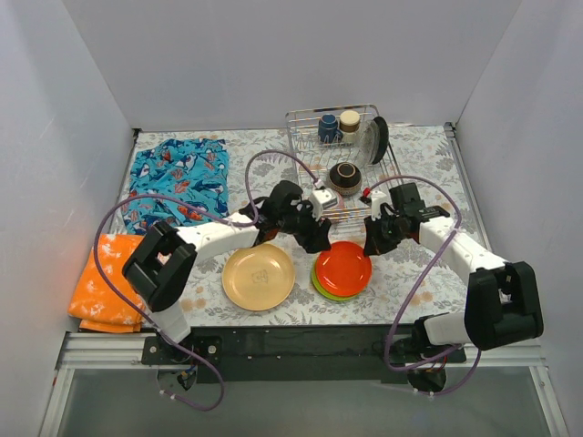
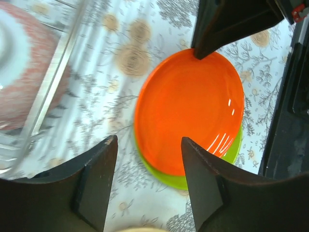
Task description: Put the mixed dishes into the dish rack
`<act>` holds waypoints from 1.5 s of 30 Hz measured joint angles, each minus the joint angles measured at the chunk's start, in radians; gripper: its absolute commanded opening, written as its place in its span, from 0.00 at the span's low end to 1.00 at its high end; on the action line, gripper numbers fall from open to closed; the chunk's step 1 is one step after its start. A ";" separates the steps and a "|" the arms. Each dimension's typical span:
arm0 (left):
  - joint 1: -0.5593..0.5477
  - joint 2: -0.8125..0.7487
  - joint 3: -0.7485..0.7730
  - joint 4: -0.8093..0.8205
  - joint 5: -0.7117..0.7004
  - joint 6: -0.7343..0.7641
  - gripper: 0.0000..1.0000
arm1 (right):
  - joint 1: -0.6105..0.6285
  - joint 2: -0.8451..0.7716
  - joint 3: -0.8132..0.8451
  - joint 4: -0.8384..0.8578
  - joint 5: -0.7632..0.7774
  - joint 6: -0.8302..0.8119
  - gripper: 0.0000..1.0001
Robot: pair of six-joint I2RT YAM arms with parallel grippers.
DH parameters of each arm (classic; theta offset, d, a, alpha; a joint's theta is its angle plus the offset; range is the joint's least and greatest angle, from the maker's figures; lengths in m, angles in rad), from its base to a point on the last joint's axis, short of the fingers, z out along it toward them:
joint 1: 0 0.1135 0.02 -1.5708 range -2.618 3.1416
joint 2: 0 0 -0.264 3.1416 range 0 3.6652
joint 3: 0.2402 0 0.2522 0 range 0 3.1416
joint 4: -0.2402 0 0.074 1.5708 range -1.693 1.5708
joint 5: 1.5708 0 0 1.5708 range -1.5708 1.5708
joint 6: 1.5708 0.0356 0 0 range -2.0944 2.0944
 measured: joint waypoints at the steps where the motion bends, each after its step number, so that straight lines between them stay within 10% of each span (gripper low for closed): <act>1: 0.015 -0.016 0.008 -0.018 -0.001 0.011 0.57 | 0.000 -0.007 0.008 -0.003 -0.002 -0.017 0.01; 24: 0.180 0.097 0.137 -0.278 0.402 0.201 0.54 | 0.035 -0.272 -0.107 0.198 -0.112 -0.270 0.01; 39: 0.172 0.182 0.198 -0.282 0.509 0.179 0.09 | 0.089 -0.180 -0.096 0.284 -0.127 -0.254 0.01; 45: 0.181 0.187 0.199 -0.289 0.457 0.180 0.00 | 0.099 -0.163 -0.072 0.291 -0.159 -0.208 0.41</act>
